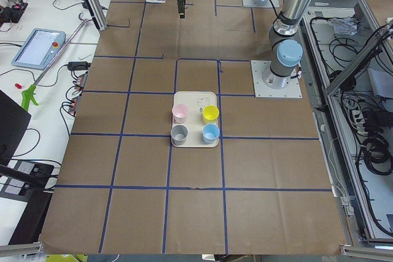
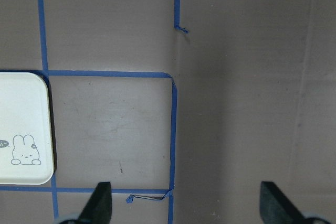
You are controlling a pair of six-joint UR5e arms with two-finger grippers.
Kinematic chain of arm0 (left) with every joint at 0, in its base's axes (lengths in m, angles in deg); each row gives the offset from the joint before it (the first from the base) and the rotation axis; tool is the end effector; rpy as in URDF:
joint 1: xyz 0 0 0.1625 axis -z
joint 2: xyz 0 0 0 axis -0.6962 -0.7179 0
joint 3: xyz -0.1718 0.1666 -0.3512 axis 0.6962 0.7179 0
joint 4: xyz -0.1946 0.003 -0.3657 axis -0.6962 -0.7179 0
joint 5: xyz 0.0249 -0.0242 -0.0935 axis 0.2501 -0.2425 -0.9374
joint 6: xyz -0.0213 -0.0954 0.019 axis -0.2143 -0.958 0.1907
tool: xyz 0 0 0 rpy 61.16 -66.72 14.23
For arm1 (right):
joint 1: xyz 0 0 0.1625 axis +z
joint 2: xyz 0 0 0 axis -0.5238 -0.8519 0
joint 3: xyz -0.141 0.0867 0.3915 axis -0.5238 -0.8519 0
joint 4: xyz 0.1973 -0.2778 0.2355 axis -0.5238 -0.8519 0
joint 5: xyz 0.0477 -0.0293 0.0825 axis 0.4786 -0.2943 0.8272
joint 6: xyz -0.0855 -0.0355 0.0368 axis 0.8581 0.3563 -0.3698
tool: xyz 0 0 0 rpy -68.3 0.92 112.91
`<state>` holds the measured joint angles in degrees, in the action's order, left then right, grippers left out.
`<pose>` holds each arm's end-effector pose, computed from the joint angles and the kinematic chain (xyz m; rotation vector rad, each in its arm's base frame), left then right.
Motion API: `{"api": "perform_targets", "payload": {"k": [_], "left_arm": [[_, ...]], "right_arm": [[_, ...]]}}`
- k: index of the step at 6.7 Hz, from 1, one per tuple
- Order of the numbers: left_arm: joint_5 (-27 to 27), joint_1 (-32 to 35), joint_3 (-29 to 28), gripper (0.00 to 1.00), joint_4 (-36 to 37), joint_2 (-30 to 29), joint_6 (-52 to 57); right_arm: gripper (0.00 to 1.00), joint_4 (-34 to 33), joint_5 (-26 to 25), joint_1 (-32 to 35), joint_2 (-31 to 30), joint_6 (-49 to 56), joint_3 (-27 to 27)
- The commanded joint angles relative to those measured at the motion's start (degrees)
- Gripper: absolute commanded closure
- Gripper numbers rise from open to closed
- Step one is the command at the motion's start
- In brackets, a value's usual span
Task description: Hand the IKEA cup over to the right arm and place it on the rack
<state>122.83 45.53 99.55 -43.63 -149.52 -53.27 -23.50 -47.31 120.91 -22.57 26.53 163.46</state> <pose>-0.1309 -0.5168 0.4812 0.0425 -3.1347 -0.0632 0.1300 -0.5068 0.5155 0.0578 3.1080 -0.1842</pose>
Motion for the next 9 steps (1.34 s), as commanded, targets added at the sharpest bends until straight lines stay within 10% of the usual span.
{"api": "perform_targets", "payload": {"k": [1, 9], "left_arm": [[0.0, 0.0, 0.0, 0.01, -0.1, 0.0, 0.0], [0.0, 0.0, 0.0, 0.01, 0.0, 0.0, 0.0]], "right_arm": [[0.00, -0.7, -0.5, 1.5, -3.6, -0.1, 4.0], [0.00, -0.9, -1.4, 1.5, -2.9, 0.0, 4.7]]}}
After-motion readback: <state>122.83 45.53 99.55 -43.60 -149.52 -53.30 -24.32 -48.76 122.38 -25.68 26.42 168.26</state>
